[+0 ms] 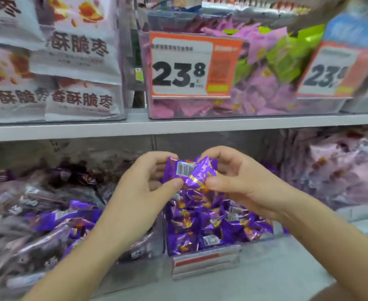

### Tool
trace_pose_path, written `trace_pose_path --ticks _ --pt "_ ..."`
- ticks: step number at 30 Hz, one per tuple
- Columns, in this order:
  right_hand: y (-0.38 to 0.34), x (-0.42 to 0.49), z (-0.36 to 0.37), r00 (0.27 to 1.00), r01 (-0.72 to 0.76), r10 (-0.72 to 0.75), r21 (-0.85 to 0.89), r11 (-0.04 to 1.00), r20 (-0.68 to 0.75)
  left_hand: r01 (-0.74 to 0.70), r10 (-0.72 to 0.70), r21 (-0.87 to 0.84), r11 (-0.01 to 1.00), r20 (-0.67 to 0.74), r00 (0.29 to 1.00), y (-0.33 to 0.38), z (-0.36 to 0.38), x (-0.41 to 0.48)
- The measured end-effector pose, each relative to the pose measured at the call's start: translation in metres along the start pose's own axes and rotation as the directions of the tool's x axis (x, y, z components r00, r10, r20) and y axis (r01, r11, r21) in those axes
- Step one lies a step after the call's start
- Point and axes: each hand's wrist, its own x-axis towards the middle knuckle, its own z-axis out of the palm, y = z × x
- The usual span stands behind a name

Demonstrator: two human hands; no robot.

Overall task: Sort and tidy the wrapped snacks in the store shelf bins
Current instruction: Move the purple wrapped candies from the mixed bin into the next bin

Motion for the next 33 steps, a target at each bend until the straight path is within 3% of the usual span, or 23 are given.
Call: trace_pose_path --ticks 5,11,15,17,22,33 --pt "0.006 -0.019 -0.046 0.998 -0.016 0.015 -0.005 1.0 -0.067 -0.076 0.038 0.302 0.95 0.129 0.991 -0.003 0.038 0.017" --pt "0.015 -0.028 -0.07 0.99 -0.137 0.123 -0.244 0.96 -0.07 -0.267 0.107 0.675 0.688 0.269 0.957 -0.006 0.039 0.025" --pt "0.03 -0.024 -0.072 0.967 -0.246 0.25 -0.385 0.889 -0.042 -0.304 0.166 0.757 0.579 0.256 0.952 -0.016 0.025 0.029" --pt "0.037 -0.018 -0.068 0.951 -0.283 0.309 -0.441 0.852 -0.013 -0.292 0.195 0.75 0.593 0.218 0.956 -0.026 0.017 0.028" --pt "0.05 -0.002 -0.049 0.938 -0.248 0.339 -0.549 0.798 0.069 -0.17 0.19 0.621 0.765 0.034 0.981 -0.032 0.01 0.026" --pt "0.061 0.016 -0.027 0.877 -0.141 0.425 -0.727 0.672 0.223 -0.235 0.232 0.6 0.765 0.083 0.969 -0.039 0.009 0.022"
